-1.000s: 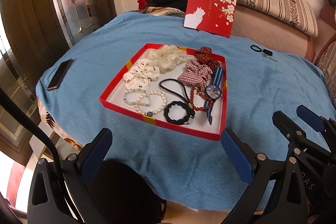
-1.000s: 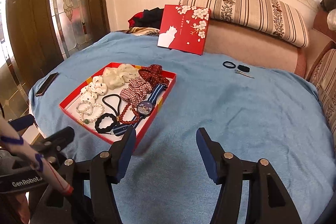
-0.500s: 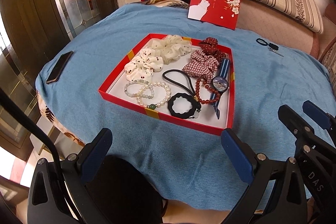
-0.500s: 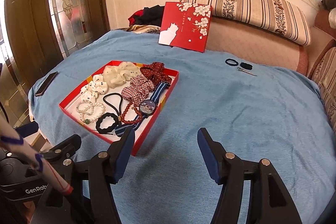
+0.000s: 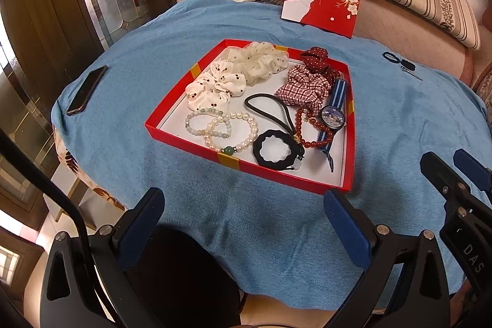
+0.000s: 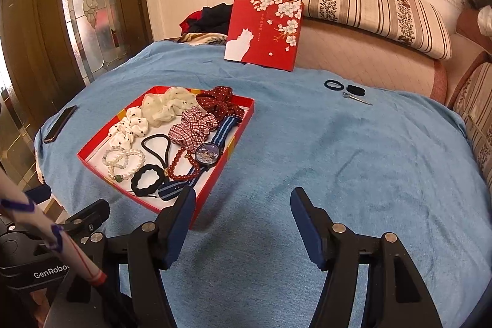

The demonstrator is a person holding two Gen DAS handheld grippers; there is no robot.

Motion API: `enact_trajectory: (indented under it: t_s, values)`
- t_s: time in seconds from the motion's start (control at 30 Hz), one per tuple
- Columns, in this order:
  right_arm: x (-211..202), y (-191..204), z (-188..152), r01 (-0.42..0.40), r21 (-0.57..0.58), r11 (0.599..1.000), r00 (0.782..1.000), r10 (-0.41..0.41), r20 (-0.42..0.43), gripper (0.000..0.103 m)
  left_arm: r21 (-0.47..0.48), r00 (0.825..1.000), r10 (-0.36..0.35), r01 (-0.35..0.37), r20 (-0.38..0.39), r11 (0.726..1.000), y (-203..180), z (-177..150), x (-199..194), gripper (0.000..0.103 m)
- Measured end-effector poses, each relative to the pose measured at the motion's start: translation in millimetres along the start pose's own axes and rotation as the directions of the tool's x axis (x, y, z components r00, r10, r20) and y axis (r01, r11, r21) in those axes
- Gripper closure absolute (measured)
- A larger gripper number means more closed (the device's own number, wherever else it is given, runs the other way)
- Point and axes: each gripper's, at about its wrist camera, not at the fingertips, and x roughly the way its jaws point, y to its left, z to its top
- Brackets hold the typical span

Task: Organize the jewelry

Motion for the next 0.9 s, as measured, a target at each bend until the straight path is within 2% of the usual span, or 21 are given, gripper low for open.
enact_trajectory:
  t_s: [0.9]
  values:
    - [0,17,1,0.006,-0.038,0.999,1.0,-0.006,0.01,0.032,-0.051,0.999,-0.021,0.018,-0.042,0.999,15,-1,11,0.0]
